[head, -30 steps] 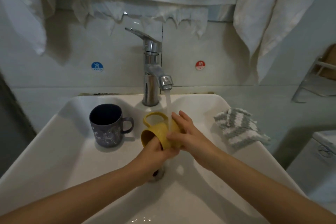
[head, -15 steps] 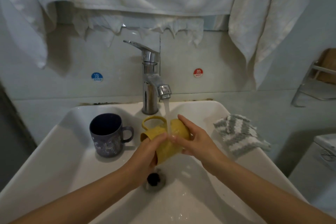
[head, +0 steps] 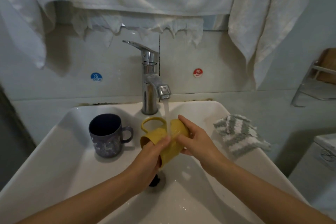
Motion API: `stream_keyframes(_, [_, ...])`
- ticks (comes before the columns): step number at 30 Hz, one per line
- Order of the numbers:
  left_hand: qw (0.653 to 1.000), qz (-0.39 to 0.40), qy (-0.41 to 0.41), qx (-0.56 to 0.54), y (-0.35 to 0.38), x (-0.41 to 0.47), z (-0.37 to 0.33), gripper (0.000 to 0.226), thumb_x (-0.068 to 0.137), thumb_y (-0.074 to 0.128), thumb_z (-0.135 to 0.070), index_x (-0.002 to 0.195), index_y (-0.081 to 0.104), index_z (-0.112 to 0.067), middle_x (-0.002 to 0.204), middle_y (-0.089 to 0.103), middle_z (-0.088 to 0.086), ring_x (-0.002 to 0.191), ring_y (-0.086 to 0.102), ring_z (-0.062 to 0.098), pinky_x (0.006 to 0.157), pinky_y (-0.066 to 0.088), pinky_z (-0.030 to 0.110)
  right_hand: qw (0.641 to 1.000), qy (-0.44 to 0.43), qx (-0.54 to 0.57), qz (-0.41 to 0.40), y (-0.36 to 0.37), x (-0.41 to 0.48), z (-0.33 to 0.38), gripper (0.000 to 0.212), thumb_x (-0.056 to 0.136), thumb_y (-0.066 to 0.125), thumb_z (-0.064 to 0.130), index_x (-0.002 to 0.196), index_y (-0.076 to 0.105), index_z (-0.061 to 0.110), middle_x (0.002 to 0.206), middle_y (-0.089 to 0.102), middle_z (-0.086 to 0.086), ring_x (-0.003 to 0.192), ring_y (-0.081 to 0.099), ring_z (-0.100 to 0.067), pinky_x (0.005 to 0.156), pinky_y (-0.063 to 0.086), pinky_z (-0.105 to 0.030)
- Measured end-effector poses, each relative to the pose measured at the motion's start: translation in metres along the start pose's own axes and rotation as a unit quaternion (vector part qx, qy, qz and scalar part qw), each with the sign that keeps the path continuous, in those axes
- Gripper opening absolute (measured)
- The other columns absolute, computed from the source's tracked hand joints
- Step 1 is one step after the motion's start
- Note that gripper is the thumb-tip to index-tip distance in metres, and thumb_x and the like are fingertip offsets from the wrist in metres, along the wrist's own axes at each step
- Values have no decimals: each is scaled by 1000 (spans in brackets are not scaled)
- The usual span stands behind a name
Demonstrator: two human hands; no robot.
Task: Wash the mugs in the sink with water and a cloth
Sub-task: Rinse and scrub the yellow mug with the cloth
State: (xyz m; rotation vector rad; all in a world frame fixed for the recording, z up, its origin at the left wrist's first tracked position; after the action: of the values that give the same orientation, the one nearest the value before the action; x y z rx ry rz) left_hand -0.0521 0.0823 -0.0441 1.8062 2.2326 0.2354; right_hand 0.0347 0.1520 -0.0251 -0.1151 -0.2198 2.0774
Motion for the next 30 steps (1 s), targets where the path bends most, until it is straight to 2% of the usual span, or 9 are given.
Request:
stream_keyframes(4, [1000,-9,2,25,-1,-3,1,66,72,56,-40,134,43,-21,127,57,0,116,55,18,103,41,37,1000,-12,-18,8,1,-2,2,70,83,60,14,144,32,34,138,43,2,120,49,-19,99,48,-40])
stream_keyframes(7, [999,-21,-4,33,-4,-2,0,73,70,58,-43,137,42,-18,129,57,2,117,55,19,108,37,42,999,-23,-32,32,3,-5,5,76,82,61,11,145,27,36,132,40,11,109,49,-6,90,51,-26])
stream_keyframes(9, [999,-28,-12,16,-6,-1,0,64,77,58,-38,135,44,-16,125,60,3,115,57,20,107,39,42,999,-20,-31,38,3,-4,4,76,83,61,11,145,26,38,131,41,12,104,51,-5,85,52,-23])
stream_keyframes(12, [1000,-18,-19,12,-2,0,1,45,89,52,-27,133,45,-17,124,60,3,113,58,18,102,43,36,999,-12,-22,26,1,0,2,70,86,56,12,144,30,40,137,44,5,115,51,-17,96,50,-37])
stream_keyframes(17, [999,-18,-6,30,0,-3,0,32,89,51,-28,121,48,-24,117,61,-4,108,58,13,94,44,29,999,-9,-16,34,4,0,-1,69,87,55,13,144,28,41,138,44,4,117,50,-16,99,47,-40])
stream_keyframes(20, [999,-20,0,43,-1,-3,-2,60,74,58,-39,130,47,-20,121,61,-2,114,57,17,105,40,38,997,-25,-48,62,8,-5,0,82,83,62,13,147,18,39,140,34,8,122,42,-13,97,47,-26])
stream_keyframes(22, [999,-24,-2,21,-5,0,-3,60,76,59,-35,132,47,-17,122,62,2,113,58,18,101,44,37,992,-48,-96,69,9,-6,4,89,82,65,11,148,12,37,135,28,12,124,35,-8,85,45,-12])
stream_keyframes(26, [1000,-14,-7,-18,-3,1,-4,35,87,53,-23,122,52,-20,119,63,0,109,59,17,87,48,27,998,-33,-3,48,3,1,6,63,90,56,15,139,31,46,132,41,11,112,49,-9,79,50,-20])
stream_keyframes(30, [1000,-4,7,-21,-1,-1,-4,54,75,57,-29,127,48,-21,122,61,0,114,57,19,94,45,32,995,-26,92,33,-1,4,3,44,93,56,20,127,47,47,126,52,8,108,55,-9,76,55,-23])
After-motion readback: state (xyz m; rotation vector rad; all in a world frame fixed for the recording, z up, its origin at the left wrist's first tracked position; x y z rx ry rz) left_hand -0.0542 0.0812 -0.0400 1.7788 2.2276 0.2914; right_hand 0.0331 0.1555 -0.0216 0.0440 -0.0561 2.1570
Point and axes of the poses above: each hand's wrist, its own x-axis towards the middle knuckle, its own y-axis out of the palm, z = x × y, the point moved 9 cm from there along x, towards the middle knuckle
